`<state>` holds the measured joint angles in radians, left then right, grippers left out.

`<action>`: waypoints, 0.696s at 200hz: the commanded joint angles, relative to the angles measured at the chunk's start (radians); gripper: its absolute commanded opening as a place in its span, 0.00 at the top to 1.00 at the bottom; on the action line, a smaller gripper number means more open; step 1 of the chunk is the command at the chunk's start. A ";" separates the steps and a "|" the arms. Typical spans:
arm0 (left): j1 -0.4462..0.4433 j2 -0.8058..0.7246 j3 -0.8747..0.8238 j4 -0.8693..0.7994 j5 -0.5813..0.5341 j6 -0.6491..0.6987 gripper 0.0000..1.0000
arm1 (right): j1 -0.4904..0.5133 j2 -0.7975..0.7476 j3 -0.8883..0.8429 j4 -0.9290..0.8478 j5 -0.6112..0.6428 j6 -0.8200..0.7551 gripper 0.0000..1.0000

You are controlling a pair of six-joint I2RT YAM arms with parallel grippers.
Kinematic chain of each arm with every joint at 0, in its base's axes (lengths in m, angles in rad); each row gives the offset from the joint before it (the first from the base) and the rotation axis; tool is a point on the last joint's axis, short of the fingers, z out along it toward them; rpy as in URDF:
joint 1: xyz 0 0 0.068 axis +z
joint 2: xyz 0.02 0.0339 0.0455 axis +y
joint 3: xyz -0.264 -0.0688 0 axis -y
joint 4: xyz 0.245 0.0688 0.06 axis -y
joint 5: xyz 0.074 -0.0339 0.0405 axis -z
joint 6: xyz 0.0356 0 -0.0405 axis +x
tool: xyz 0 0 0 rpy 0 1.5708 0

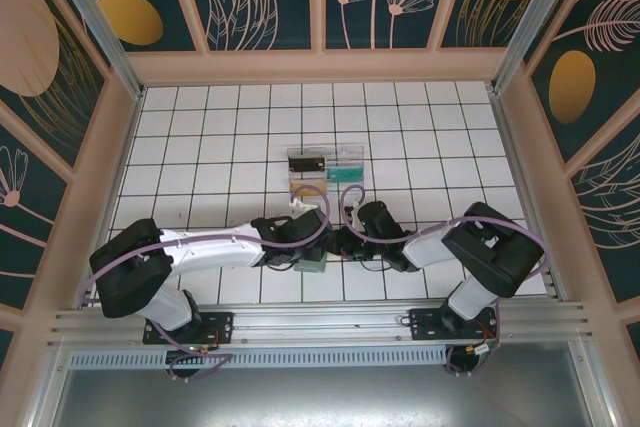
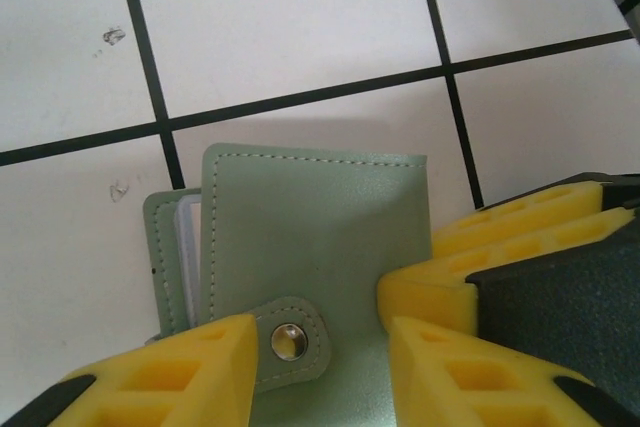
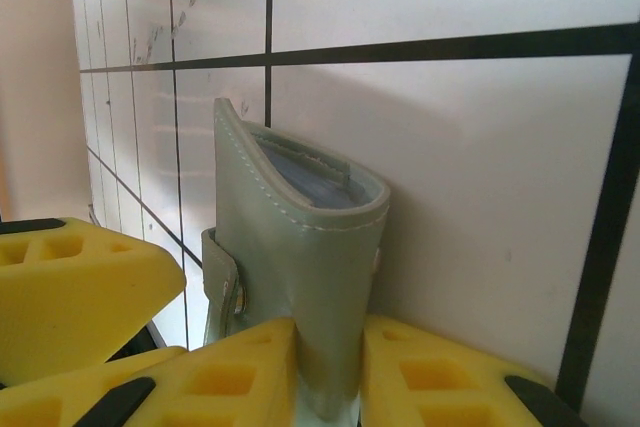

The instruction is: Take the credit cards out of the card holder

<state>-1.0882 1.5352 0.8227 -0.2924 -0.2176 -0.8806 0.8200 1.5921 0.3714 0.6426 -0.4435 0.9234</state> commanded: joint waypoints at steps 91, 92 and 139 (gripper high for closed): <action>0.005 -0.051 -0.046 0.022 -0.013 0.029 0.56 | -0.024 -0.023 0.014 -0.047 -0.002 -0.060 0.62; 0.006 -0.051 -0.045 0.022 -0.013 0.029 0.56 | -0.025 -0.025 0.015 -0.049 -0.002 -0.060 0.61; 0.004 -0.044 -0.046 0.031 0.004 0.029 0.56 | -0.062 -0.093 0.052 -0.161 0.042 -0.095 0.56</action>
<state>-1.0851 1.4635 0.8017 -0.2871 -0.2245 -0.8642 0.7898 1.5341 0.3866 0.5606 -0.4538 0.8761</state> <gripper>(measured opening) 0.441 0.429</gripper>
